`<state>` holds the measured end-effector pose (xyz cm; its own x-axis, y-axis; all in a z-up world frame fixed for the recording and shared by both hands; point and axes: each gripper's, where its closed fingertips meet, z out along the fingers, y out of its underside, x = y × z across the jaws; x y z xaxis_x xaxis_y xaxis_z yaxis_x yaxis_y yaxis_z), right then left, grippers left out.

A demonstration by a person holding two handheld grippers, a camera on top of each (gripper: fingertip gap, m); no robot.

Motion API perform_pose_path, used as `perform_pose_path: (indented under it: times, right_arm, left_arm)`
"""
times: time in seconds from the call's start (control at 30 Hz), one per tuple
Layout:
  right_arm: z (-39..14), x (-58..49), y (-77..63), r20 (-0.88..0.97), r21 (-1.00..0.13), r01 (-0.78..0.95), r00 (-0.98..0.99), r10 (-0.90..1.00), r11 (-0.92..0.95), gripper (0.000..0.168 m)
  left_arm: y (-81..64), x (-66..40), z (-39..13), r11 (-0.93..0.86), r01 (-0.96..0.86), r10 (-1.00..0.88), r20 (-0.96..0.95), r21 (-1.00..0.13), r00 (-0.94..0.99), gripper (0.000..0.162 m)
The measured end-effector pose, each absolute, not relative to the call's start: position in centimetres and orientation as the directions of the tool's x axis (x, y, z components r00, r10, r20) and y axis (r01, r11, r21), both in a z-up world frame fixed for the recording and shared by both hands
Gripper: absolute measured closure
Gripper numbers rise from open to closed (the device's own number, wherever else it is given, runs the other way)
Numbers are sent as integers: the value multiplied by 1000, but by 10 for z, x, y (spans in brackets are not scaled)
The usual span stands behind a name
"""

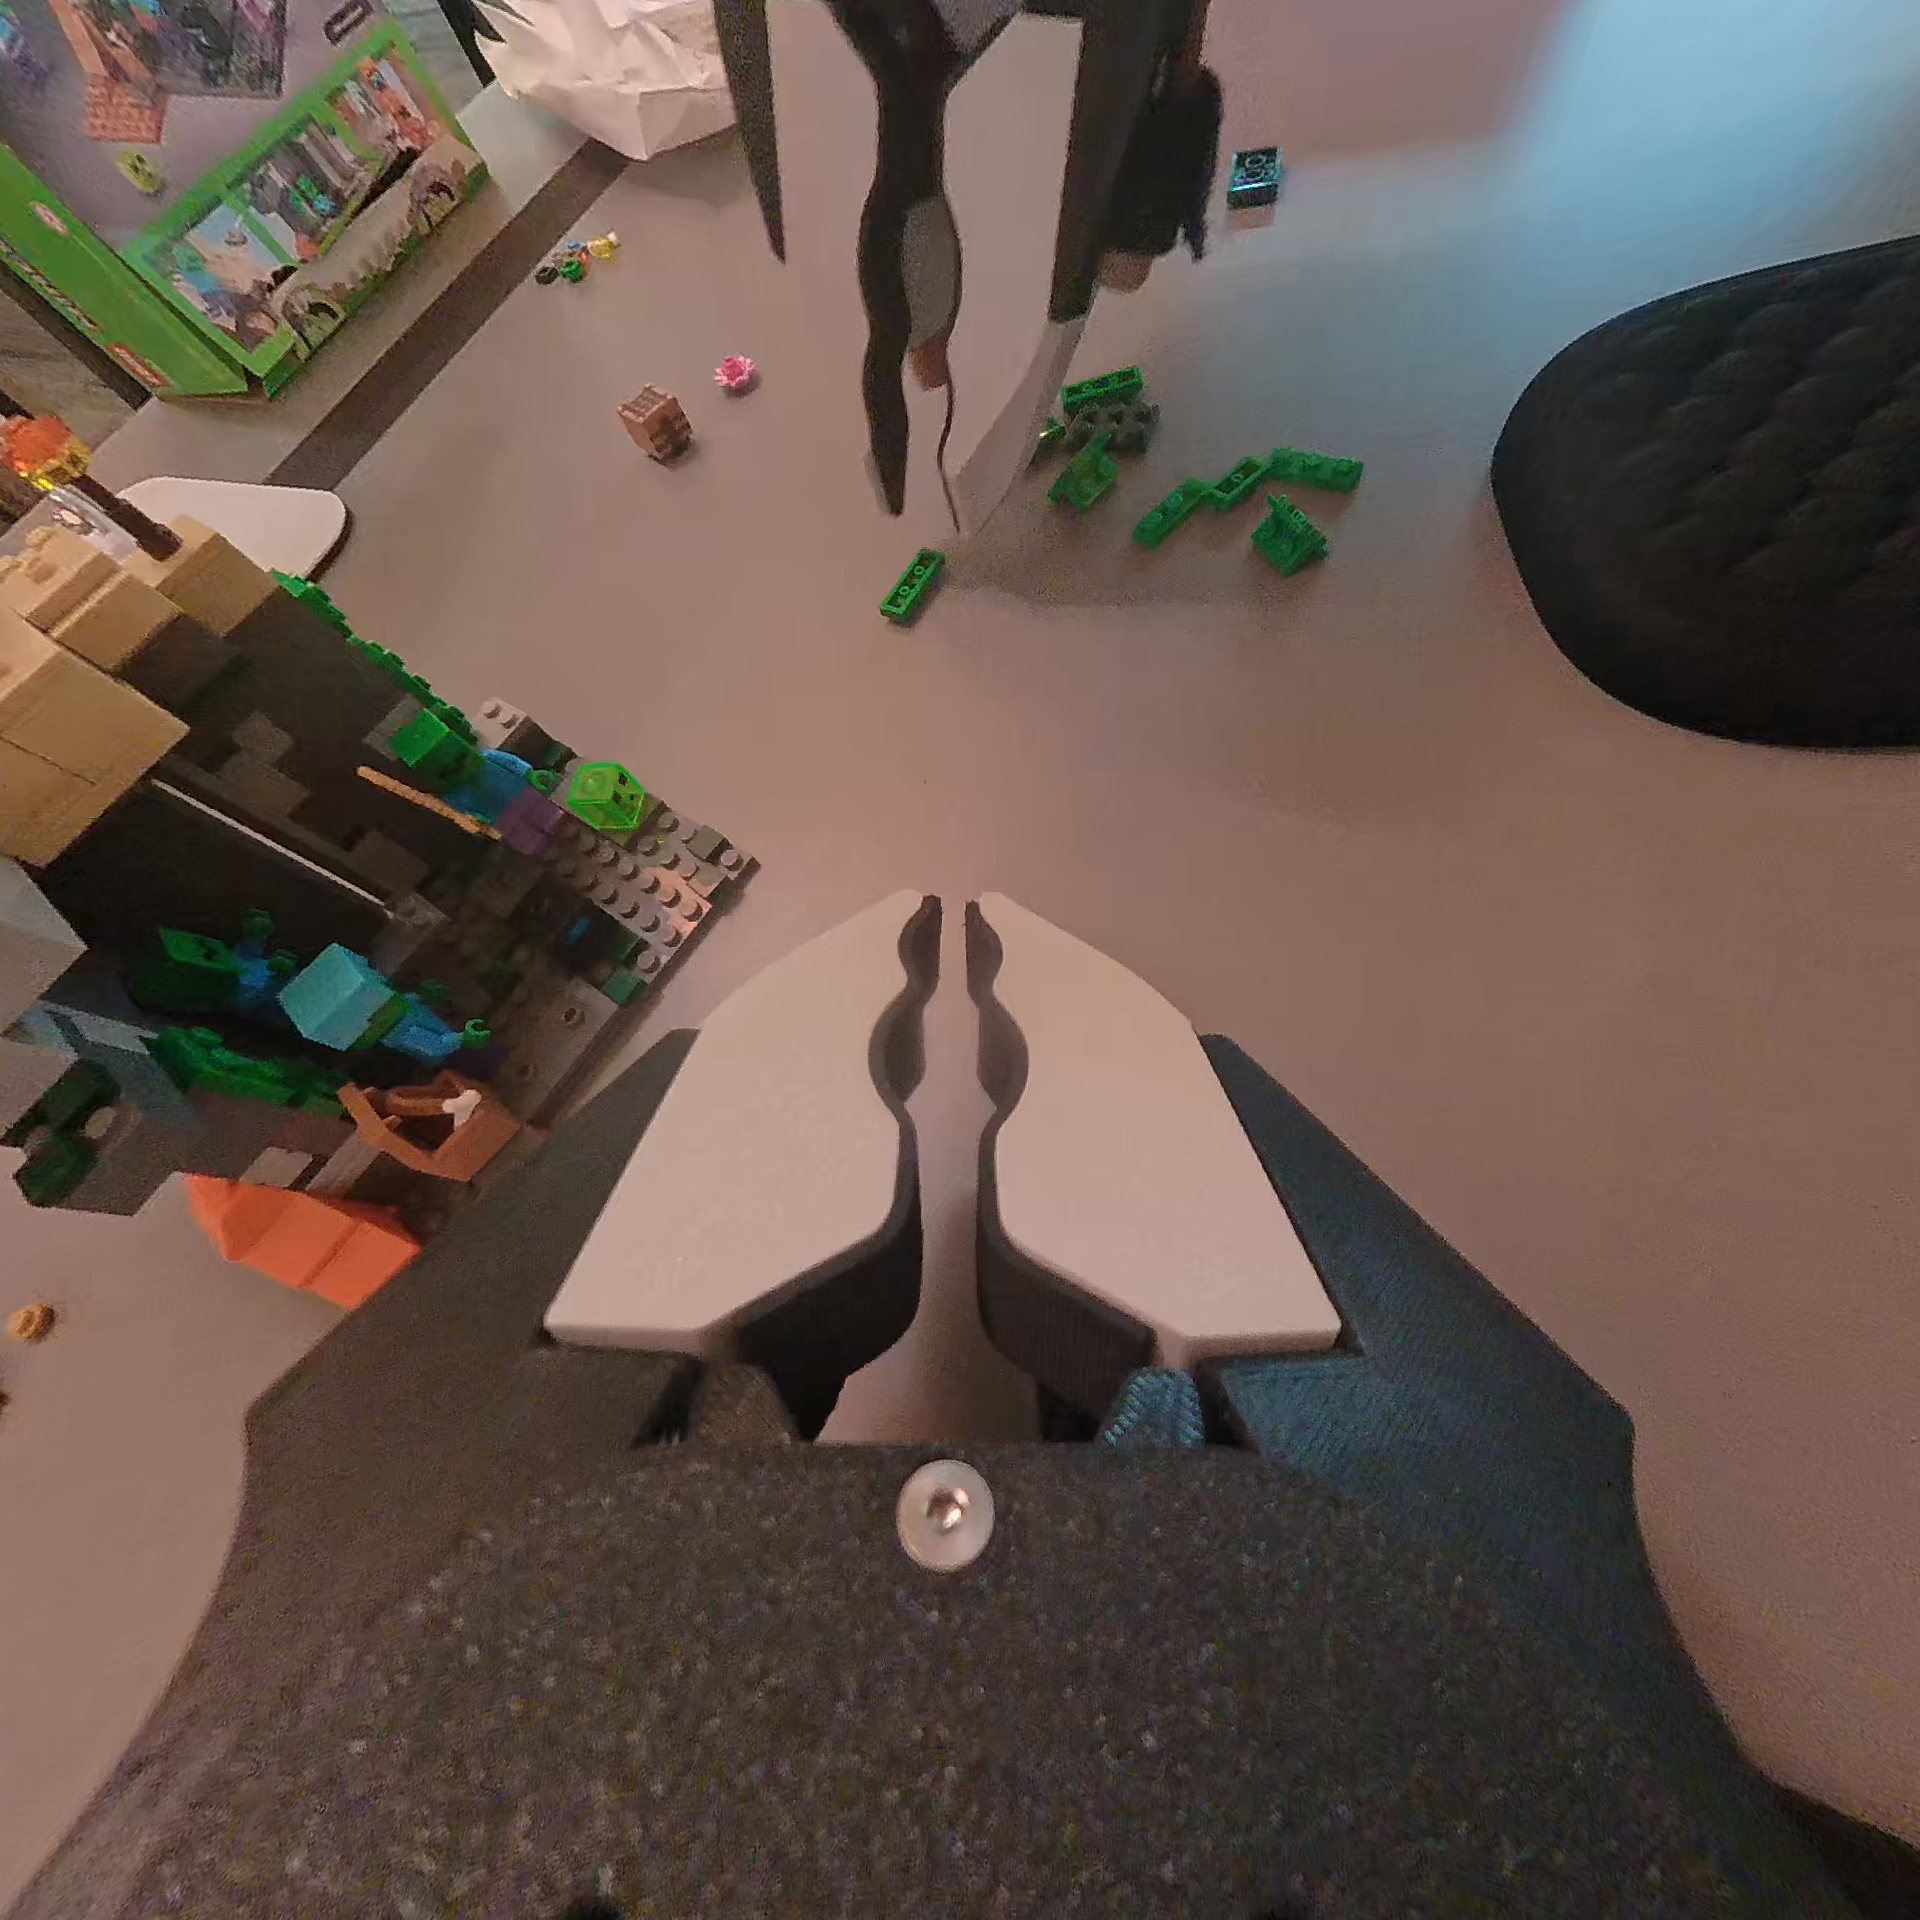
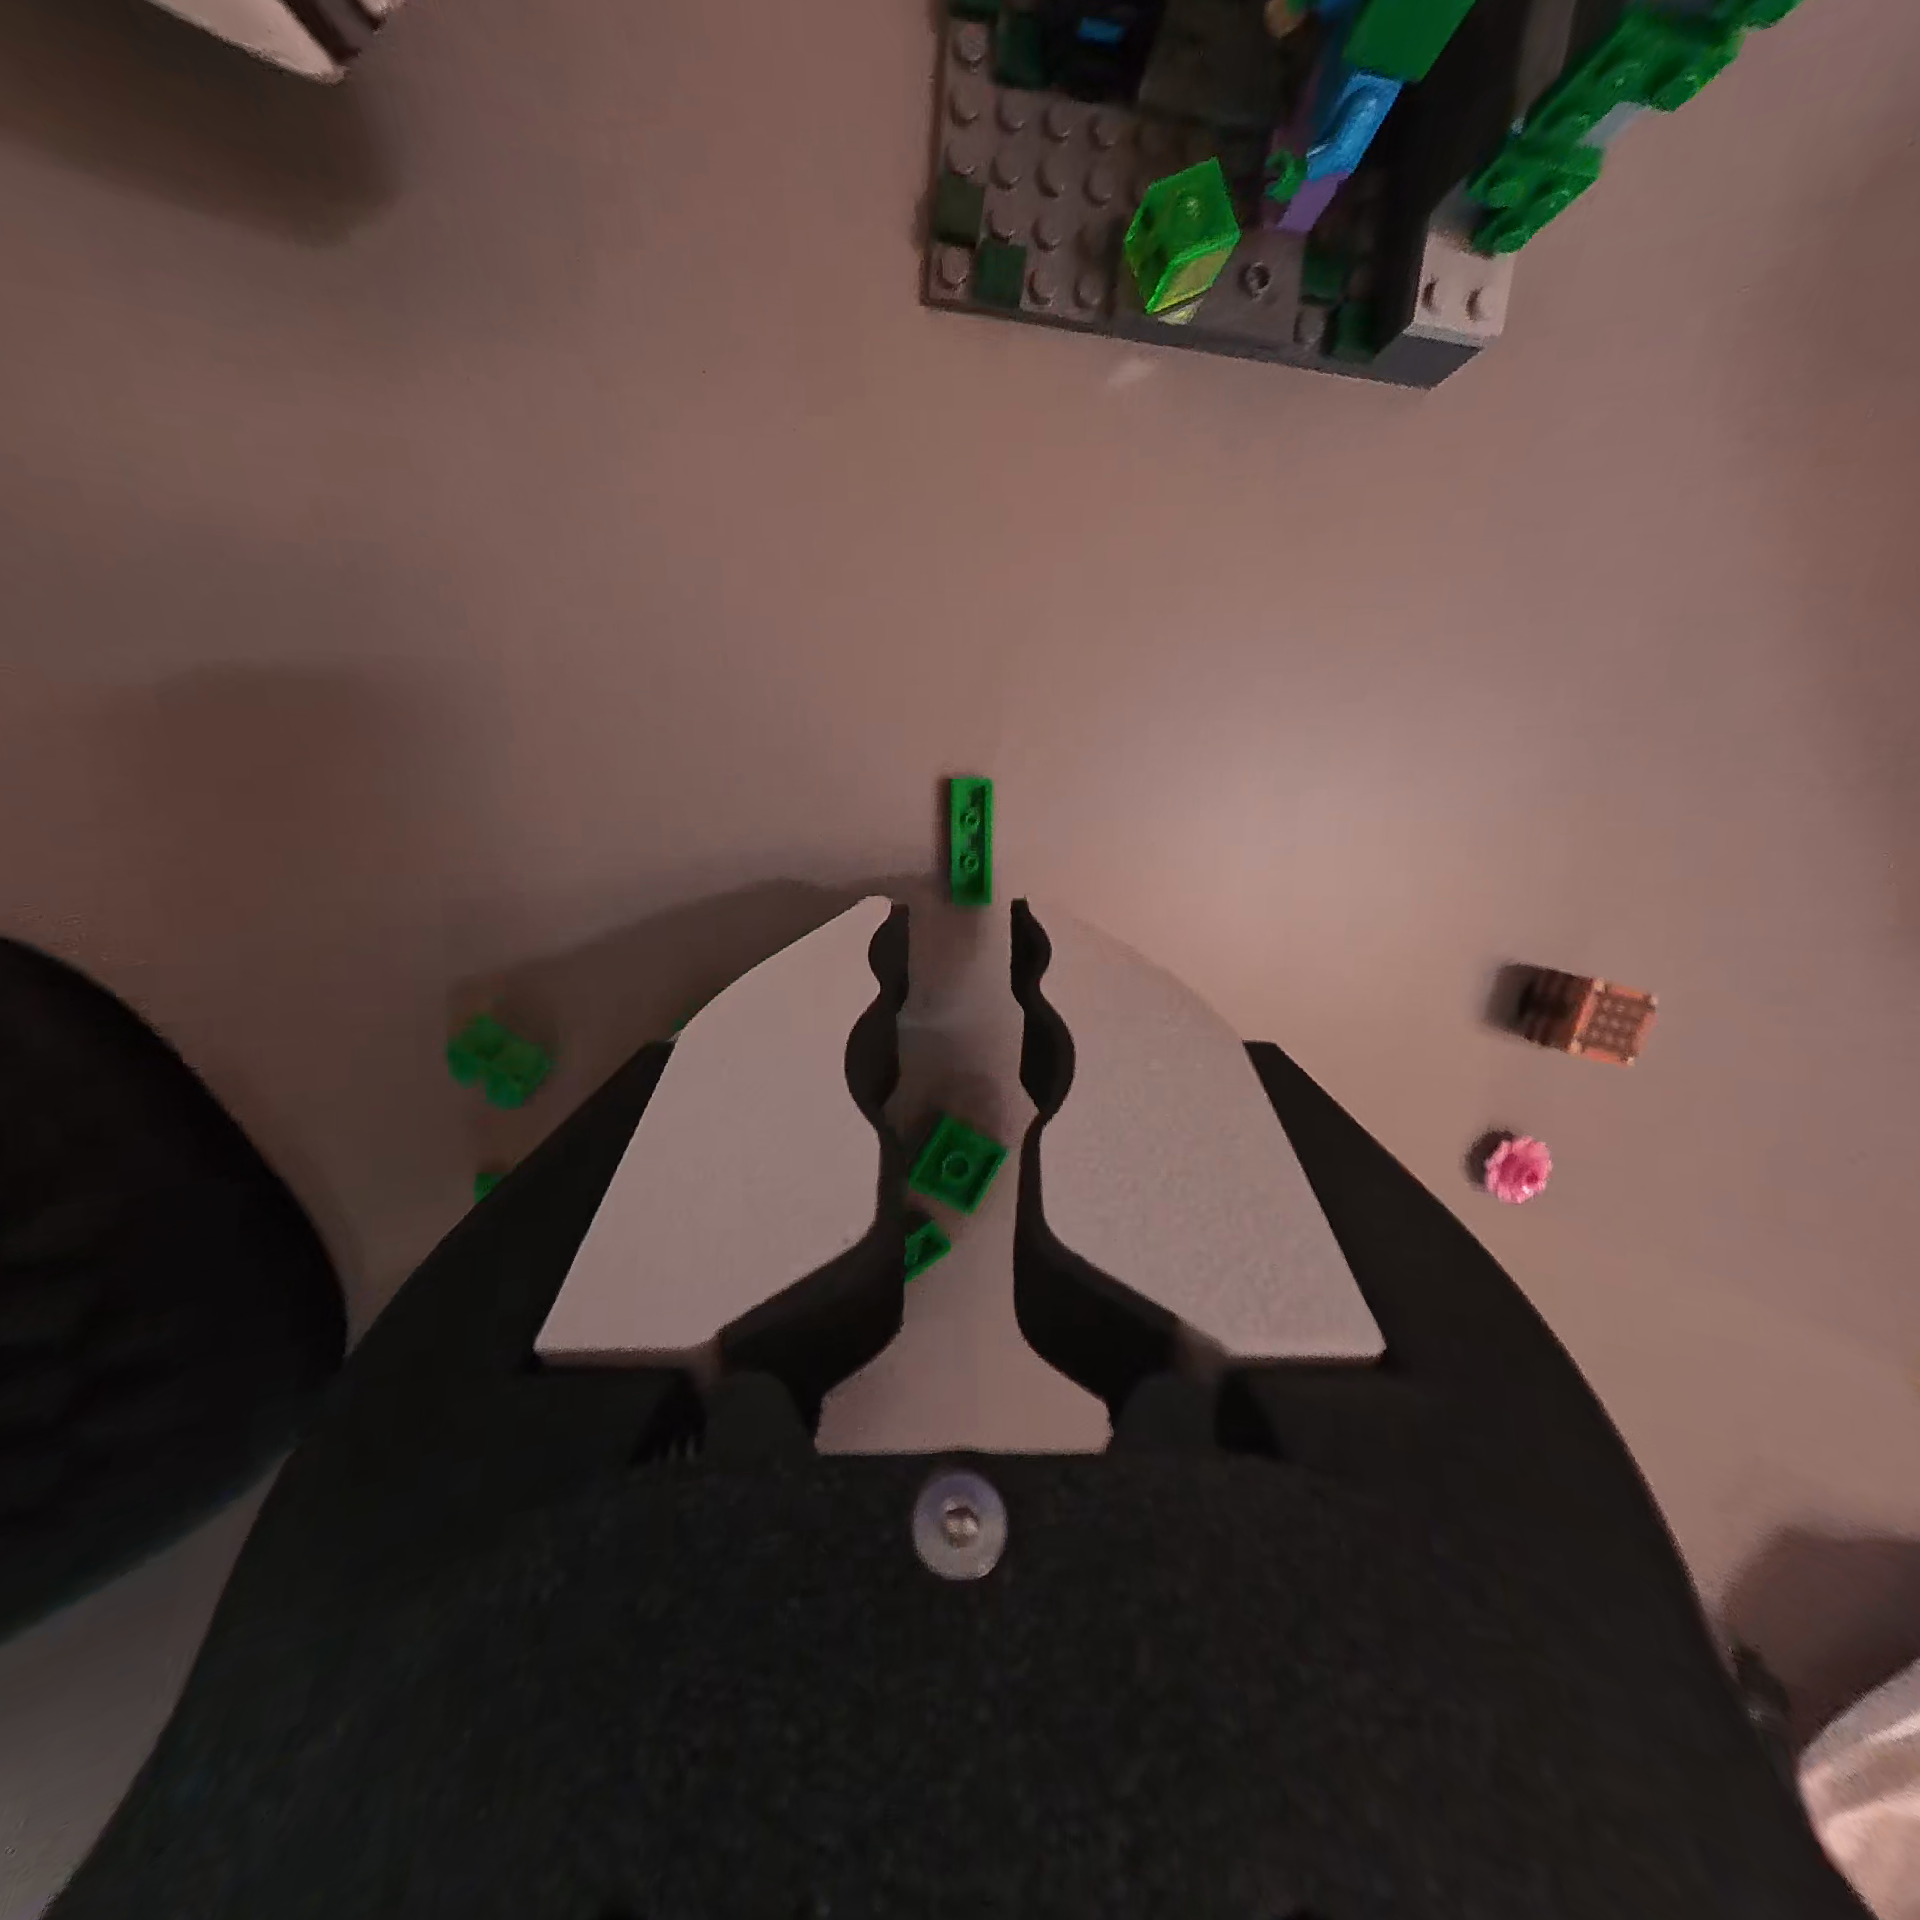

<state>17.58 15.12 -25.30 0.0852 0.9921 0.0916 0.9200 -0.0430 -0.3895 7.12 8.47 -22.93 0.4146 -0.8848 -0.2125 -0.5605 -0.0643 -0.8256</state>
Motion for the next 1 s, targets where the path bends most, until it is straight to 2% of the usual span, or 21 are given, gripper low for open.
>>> perform_pose_path:
  times: [0.13, 0.2, 0.43, 0.67, 1.0]
  right_arm:
    - [-261, 168, 156, 57, -385, 921, 80, 995, -52, 149]
    - [-264, 168, 155, 40, -369, 928, 76, 996, -56, 160]
    - [-252, 210, 136, 1, -280, 959, 55, 999, -52, 162]
    - [-248, 247, 117, 24, -255, 964, 91, 996, -82, 161]
    - [-238, 239, 99, 68, -368, 926, 121, 990, -88, 144]
  left_arm:
    - [84, 71, -230, -63, -562, -886, -214, -825, 412, 158]
    - [84, 71, -230, -61, -563, -886, -215, -824, 411, 158]
    - [84, 72, -230, -55, -566, -886, -221, -822, 408, 158]
    - [83, 72, -232, -54, -580, -887, -228, -813, 402, 158]
    - [84, 72, -234, -64, -587, -885, -226, -807, 407, 158]
